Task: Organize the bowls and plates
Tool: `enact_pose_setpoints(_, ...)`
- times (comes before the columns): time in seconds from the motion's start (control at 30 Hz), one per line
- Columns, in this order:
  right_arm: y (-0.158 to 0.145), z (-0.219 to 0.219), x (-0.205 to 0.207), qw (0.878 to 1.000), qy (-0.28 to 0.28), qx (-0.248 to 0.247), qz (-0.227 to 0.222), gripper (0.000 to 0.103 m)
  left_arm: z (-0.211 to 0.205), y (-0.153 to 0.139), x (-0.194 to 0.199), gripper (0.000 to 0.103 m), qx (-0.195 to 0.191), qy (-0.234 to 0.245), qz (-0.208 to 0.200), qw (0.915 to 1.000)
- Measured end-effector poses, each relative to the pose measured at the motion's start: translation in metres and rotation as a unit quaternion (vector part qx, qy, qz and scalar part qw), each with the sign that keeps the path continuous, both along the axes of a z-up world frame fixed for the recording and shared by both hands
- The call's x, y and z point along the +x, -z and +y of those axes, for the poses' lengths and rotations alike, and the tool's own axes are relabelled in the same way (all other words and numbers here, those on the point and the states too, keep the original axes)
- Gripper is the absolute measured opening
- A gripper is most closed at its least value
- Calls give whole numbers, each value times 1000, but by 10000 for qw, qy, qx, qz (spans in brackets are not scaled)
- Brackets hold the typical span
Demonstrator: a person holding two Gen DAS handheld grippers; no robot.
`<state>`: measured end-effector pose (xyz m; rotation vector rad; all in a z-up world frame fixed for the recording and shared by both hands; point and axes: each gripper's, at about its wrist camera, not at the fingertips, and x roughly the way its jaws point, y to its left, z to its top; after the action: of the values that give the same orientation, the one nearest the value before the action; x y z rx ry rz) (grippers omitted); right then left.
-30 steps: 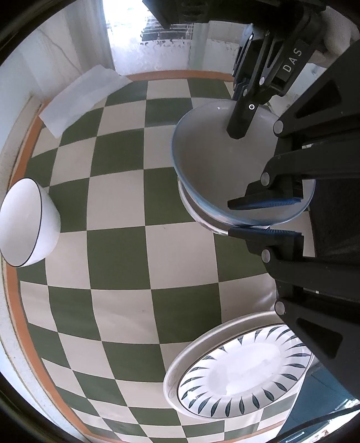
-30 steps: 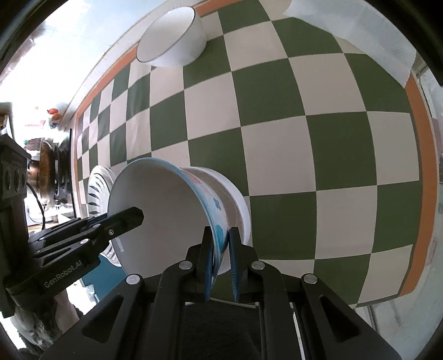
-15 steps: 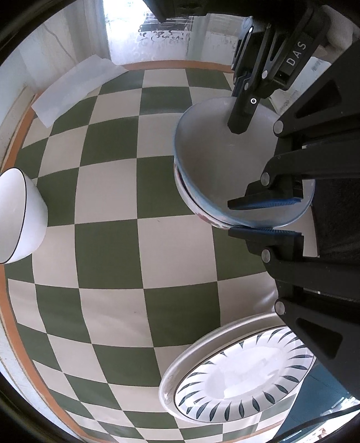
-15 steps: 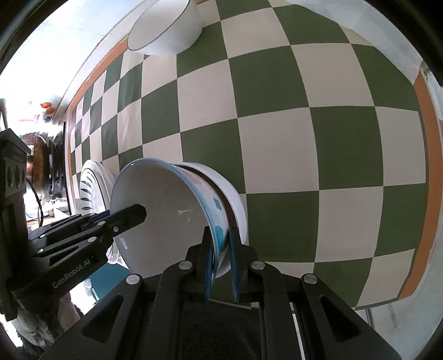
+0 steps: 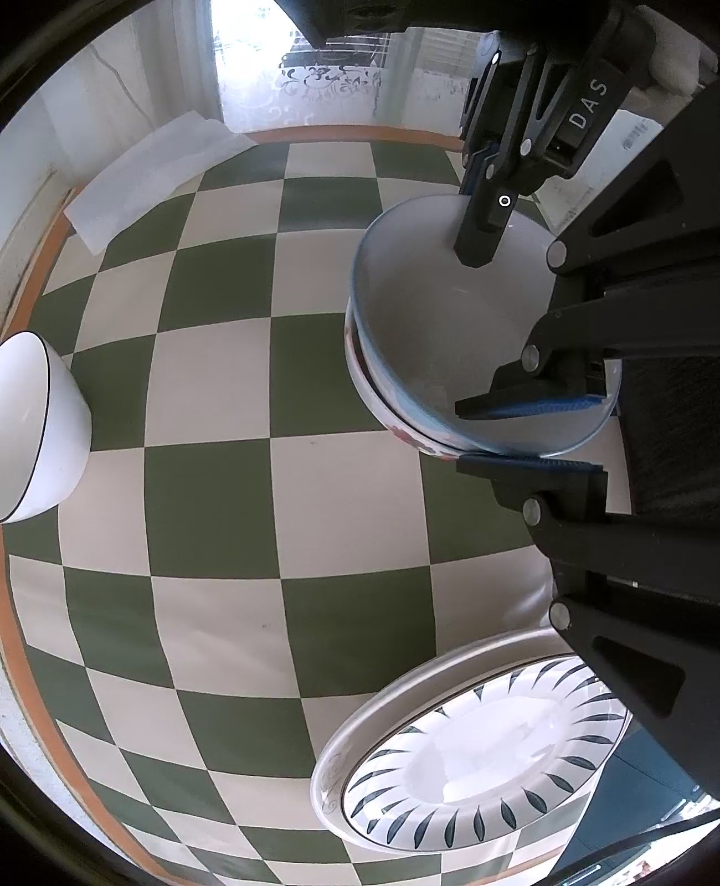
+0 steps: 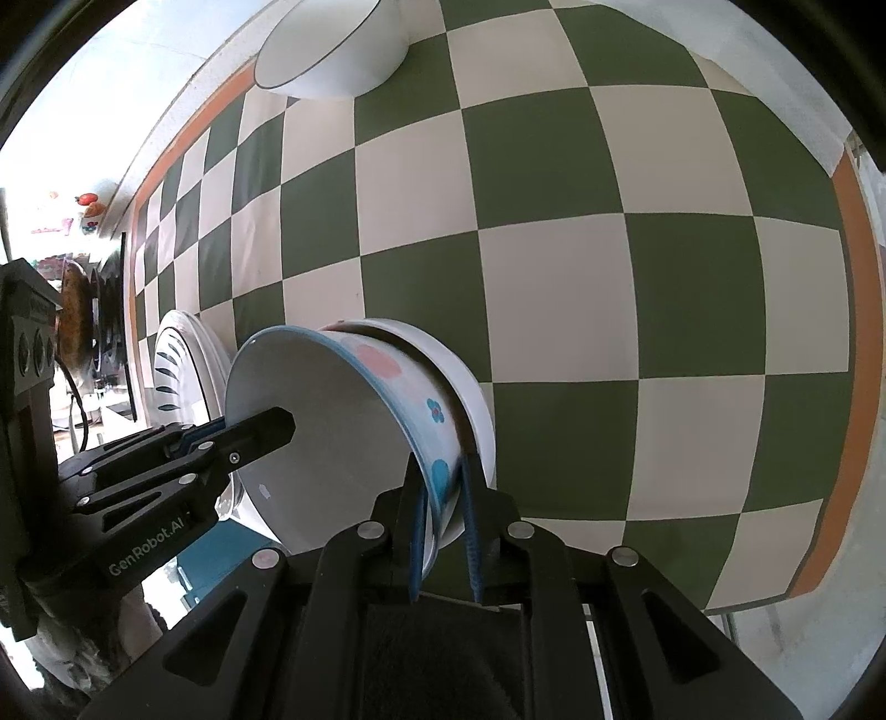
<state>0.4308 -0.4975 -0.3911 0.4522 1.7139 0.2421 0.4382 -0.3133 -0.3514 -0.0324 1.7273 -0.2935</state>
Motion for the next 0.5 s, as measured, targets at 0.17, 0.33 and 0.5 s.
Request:
enact_pose_setpoints(0.17,1,1,2,10000,-3,24,48,15,1,0,0,11,-35,-26,48,10000)
enact_pose_setpoints(0.33,3,-1,4,9998,17,91,161,15,5,-5,2,11,-122,-62,145,9998)
enact_pose_setpoints(0.5,-5,-10,8,9996,12,151,221,15,10,-27,13,11,-336,-148,68,9993)
